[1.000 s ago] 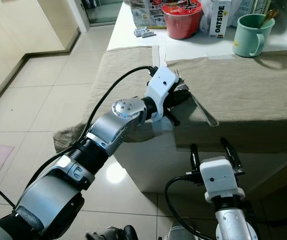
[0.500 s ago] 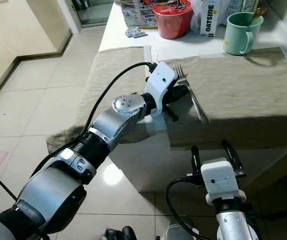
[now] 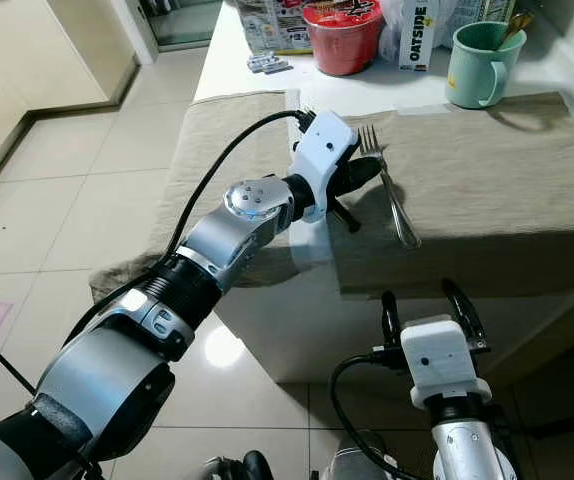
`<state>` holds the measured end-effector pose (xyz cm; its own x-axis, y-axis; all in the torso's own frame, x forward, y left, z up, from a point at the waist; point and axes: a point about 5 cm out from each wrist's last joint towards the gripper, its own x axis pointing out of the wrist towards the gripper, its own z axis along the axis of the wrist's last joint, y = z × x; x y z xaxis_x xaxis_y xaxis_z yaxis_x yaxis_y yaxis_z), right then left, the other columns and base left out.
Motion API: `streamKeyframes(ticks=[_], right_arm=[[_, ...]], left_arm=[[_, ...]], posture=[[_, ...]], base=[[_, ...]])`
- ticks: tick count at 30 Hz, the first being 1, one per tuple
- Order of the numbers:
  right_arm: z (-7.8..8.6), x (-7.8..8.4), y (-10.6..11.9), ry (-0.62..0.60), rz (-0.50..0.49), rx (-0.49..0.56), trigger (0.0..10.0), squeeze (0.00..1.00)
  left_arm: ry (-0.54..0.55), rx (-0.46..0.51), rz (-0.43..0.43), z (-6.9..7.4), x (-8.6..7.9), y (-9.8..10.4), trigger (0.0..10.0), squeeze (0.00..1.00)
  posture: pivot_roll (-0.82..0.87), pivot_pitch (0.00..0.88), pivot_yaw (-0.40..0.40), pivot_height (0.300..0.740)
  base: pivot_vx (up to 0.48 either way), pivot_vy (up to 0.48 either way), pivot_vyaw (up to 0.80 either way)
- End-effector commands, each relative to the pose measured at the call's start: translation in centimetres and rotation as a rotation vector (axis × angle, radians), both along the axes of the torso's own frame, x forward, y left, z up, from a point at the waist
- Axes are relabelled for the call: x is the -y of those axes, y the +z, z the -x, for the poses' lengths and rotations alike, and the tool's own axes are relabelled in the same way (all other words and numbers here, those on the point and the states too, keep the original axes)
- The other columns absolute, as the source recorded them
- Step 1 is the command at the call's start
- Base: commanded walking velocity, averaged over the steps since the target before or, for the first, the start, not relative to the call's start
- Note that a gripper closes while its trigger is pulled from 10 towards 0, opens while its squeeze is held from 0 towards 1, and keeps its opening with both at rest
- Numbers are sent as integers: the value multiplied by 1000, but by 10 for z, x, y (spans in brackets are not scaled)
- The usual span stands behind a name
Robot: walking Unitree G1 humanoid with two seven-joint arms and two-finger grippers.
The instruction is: Setting the table
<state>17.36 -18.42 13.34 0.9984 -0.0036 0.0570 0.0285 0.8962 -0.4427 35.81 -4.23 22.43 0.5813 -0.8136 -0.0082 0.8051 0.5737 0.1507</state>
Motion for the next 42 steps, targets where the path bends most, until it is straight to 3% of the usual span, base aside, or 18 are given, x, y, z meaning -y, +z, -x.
streamKeyframes(ticks=[1,2,5,13,18,23,27,30,31,33,42], right_arm=[[-1,-5,8,25,-29,21,10000,0],[-5,-9,20,51,-55,57,10000,0],[-7,-11,26,75,-69,72,10000,0],[-3,-16,31,159,-94,72,10000,0],[-25,-17,47,130,-117,150,10000,0],[-55,-13,49,60,-154,186,10000,0],[-86,-18,41,49,-202,172,10000,0],[-93,-21,39,55,-207,163,10000,0],[-105,-20,34,19,-261,132,10000,0],[-114,-24,32,19,-289,110,10000,0],[-147,-39,42,68,-295,128,10000,0]], left_arm=[[-19,29,52,3,9,18,10000,0],[2,25,71,1,4,20,10000,0],[8,24,76,1,1,20,10000,0],[11,2,80,6,-4,12,10000,0],[43,-13,90,10,-11,6,10000,0],[123,-9,118,10,-41,6,10000,0],[261,40,126,11,-85,4,10000,0],[307,44,123,13,-97,0,10000,0],[378,24,122,14,-113,-10,10000,0],[435,15,108,18,-126,-19,10000,0],[598,-52,147,36,-163,-35,10000,0]], posture=[[-339,133,210,740],[-338,130,207,740],[-337,124,202,740],[-337,98,195,740],[-326,68,194,740],[-302,40,190,740],[-268,14,182,740],[-249,12,174,740],[-236,15,164,740],[-233,15,163,740],[-174,25,127,740]], base=[[0,0,0],[0,0,0],[0,0,0],[0,0,0],[0,0,0],[0,0,0],[0,0,0],[0,0,0],[0,0,0],[0,0,0],[0,0,0]])
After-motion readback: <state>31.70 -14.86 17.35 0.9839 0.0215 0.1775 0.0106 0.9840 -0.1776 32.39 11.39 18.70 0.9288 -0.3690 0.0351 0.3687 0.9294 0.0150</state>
